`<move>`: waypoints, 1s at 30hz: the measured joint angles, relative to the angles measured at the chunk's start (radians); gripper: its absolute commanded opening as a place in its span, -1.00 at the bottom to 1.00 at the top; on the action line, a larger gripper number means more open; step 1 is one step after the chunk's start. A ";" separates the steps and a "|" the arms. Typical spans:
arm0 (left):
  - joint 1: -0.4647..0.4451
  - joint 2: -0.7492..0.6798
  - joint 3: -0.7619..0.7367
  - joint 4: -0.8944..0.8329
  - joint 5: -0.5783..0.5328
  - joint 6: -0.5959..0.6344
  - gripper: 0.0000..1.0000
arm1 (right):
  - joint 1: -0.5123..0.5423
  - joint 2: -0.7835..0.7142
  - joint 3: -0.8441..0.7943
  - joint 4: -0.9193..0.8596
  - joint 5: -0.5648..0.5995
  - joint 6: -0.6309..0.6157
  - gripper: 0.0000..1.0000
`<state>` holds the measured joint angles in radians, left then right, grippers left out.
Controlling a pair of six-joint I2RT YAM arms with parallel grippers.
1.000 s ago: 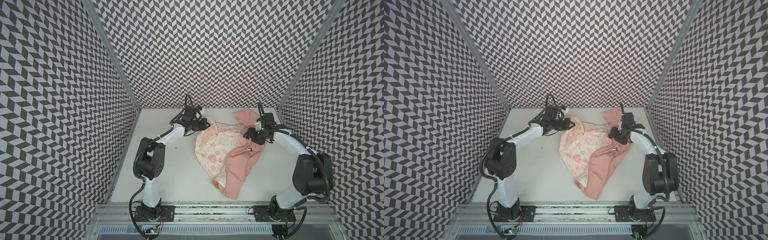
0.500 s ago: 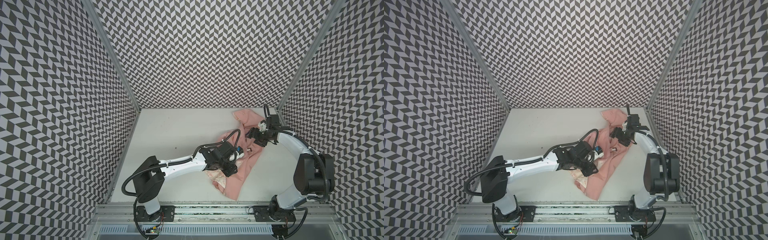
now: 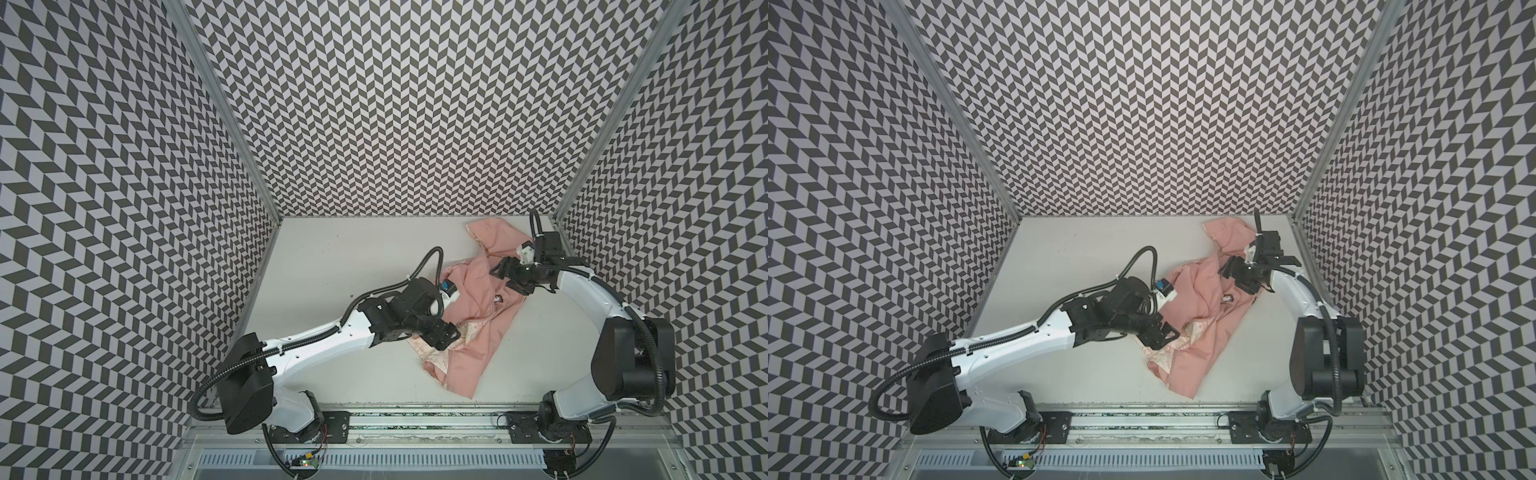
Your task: Zip up the jacket
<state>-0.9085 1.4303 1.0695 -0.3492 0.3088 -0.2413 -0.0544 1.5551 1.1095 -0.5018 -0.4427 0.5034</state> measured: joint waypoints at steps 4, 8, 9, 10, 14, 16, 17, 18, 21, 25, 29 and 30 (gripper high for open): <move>0.050 0.089 0.002 0.048 0.026 -0.042 0.58 | 0.016 0.000 -0.016 0.008 -0.013 0.011 0.23; 0.064 0.224 0.037 0.097 0.092 -0.114 0.56 | 0.047 0.000 -0.024 0.021 -0.023 0.008 -0.10; 0.068 0.251 0.045 0.108 0.103 -0.136 0.55 | 0.051 0.000 -0.033 0.028 -0.022 0.005 -0.21; 0.072 0.279 0.054 0.117 0.113 -0.156 0.54 | 0.053 0.000 -0.043 0.033 -0.021 0.003 -0.30; 0.080 0.357 0.065 0.168 0.147 -0.212 0.56 | 0.051 0.000 -0.096 0.035 -0.010 -0.007 -0.56; 0.080 0.385 0.065 0.201 0.171 -0.231 0.56 | 0.045 0.000 -0.121 0.037 -0.008 -0.010 -0.70; 0.080 0.399 0.070 0.213 0.182 -0.238 0.55 | 0.041 0.000 -0.134 0.038 -0.006 -0.013 -0.78; 0.080 0.417 0.078 0.222 0.193 -0.245 0.53 | 0.037 0.000 -0.142 0.039 -0.006 -0.015 -0.83; 0.078 0.478 0.138 0.230 0.229 -0.250 0.44 | 0.034 0.002 -0.152 0.048 -0.007 -0.016 -0.90; 0.071 0.533 0.190 0.253 0.283 -0.254 0.13 | 0.032 0.003 -0.154 0.069 -0.019 -0.016 -0.92; 0.063 0.536 0.188 0.288 0.365 -0.275 -0.21 | 0.032 0.011 -0.154 0.088 -0.033 -0.013 -0.92; 0.062 0.536 0.187 0.308 0.393 -0.285 -0.22 | 0.032 0.017 -0.154 0.091 -0.038 -0.012 -0.93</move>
<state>-0.8463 1.9663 1.2568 -0.0414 0.7021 -0.5266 -0.0223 1.5719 0.9558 -0.4107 -0.4805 0.4915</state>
